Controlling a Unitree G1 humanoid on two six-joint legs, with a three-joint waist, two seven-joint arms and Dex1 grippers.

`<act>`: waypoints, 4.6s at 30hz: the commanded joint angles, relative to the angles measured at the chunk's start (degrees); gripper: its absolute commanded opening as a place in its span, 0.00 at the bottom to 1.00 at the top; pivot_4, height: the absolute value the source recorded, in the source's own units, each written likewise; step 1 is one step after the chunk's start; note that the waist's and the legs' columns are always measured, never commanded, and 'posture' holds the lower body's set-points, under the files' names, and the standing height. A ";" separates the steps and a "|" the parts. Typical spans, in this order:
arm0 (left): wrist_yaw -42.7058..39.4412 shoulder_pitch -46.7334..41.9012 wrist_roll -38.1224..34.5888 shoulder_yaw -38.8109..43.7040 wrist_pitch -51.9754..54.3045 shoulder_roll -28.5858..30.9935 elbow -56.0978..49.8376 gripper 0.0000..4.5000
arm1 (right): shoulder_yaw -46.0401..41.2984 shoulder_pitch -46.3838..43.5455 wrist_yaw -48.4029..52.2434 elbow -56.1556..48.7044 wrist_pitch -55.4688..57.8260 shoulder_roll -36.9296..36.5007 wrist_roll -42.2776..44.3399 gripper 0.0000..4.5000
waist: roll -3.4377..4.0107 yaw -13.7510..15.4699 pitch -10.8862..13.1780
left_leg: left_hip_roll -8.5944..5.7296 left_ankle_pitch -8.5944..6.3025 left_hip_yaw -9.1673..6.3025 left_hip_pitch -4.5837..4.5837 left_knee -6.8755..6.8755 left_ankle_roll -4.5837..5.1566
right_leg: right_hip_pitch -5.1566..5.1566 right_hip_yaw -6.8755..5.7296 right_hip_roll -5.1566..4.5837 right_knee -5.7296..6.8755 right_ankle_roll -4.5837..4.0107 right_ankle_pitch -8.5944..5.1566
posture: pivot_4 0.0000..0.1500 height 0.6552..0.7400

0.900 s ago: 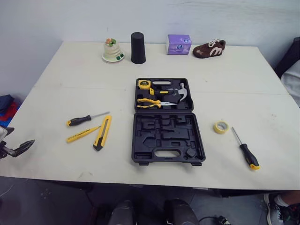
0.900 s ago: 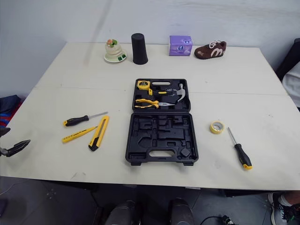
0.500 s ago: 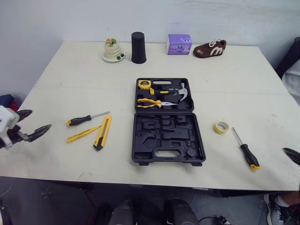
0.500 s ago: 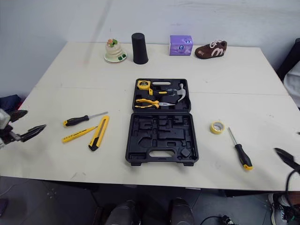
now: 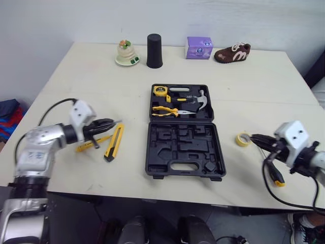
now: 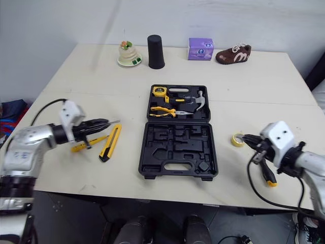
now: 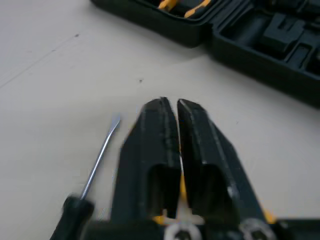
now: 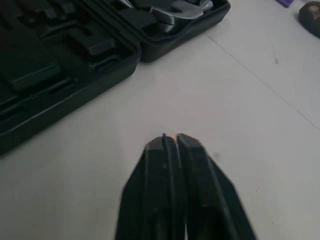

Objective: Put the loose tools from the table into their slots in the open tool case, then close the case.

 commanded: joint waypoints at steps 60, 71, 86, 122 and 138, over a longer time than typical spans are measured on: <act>-2.12 -3.45 13.87 -14.63 6.53 -9.78 -6.23 0.03 | 12.68 -9.63 7.98 -3.04 11.27 6.77 -8.42 0.01 | -0.15 0.16 0.09 | 0.00 0.28 -0.23 -0.90 0.51 0.03 | -0.68 -0.18 0.05 0.31 0.07 0.05 | 1.00 0.98; -11.86 4.75 -0.15 8.65 -5.75 3.13 -7.62 0.69 | -18.56 9.78 14.69 -6.82 -2.38 2.09 -0.29 0.33 | -0.18 0.21 0.12 | -0.01 0.27 -0.22 -0.80 0.36 0.05 | -0.60 -0.17 0.00 0.20 0.07 0.05 | 1.00 0.98; -5.17 13.85 0.55 29.37 -19.75 22.26 36.44 1.00 | -45.47 29.06 16.35 41.19 -33.63 -3.95 -4.31 0.99 | -0.49 -0.27 0.28 | -0.13 0.11 -0.04 -0.58 -0.19 0.14 | -0.61 -0.06 -0.16 -0.15 0.20 0.12 | 1.00 0.98; -10.46 -22.40 20.54 -4.25 -24.06 11.49 57.02 1.00 | -8.99 6.71 12.44 -17.54 -12.24 6.77 20.55 0.99 | -0.77 -1.02 0.39 | -0.12 0.17 0.03 -0.77 0.30 0.16 | -0.79 -0.39 -0.04 0.60 0.08 0.12 | 1.00 0.98; -10.20 -24.85 17.91 -0.77 -21.13 8.71 59.39 0.22 | -9.22 10.20 10.48 -20.70 -12.28 7.55 17.34 1.00 | -0.79 0.14 0.38 | -0.08 0.16 -0.04 -0.77 0.60 0.22 | -0.74 -0.24 -0.11 0.75 0.15 0.16 | 1.00 0.98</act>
